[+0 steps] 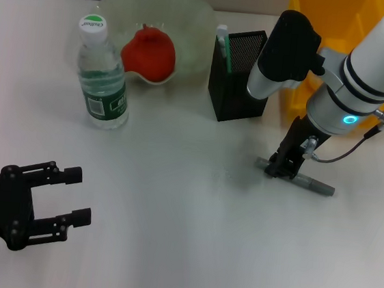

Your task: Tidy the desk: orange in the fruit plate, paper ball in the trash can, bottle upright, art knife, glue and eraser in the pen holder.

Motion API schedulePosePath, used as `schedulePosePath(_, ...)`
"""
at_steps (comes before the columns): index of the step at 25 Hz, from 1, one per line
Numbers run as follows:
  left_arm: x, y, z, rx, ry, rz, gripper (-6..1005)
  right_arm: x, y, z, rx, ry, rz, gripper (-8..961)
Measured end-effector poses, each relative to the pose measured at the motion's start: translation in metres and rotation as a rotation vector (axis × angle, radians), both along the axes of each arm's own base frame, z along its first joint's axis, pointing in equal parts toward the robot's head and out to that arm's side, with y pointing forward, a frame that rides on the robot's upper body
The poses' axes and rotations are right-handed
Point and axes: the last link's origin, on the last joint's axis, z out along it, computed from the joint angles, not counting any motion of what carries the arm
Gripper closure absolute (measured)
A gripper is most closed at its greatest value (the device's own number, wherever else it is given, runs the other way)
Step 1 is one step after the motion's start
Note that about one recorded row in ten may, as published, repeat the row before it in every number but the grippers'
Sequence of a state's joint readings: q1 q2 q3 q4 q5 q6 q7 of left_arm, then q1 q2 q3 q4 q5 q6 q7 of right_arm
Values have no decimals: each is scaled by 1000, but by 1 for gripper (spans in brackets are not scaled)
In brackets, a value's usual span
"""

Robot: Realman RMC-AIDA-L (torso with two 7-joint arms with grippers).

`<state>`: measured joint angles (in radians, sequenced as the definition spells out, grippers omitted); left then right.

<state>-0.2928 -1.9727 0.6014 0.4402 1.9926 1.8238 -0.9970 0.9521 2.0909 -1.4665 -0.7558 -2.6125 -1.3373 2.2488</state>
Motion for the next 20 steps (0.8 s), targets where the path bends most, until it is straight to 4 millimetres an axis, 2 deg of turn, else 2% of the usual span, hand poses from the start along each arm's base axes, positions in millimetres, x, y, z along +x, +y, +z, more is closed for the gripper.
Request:
schedulePosePath(4, 0, 0, 0, 0, 0, 0, 273, -6, 0, 2, 9, 48, 5, 812)
schedulePosePath(11, 0, 0, 1, 0, 1, -1, 271, -22, -9, 19, 43, 238, 69, 815)
schedulePosePath(20, 1, 1, 0, -1, -1, -7, 269, -21, -22, 42, 62, 670, 146, 817)
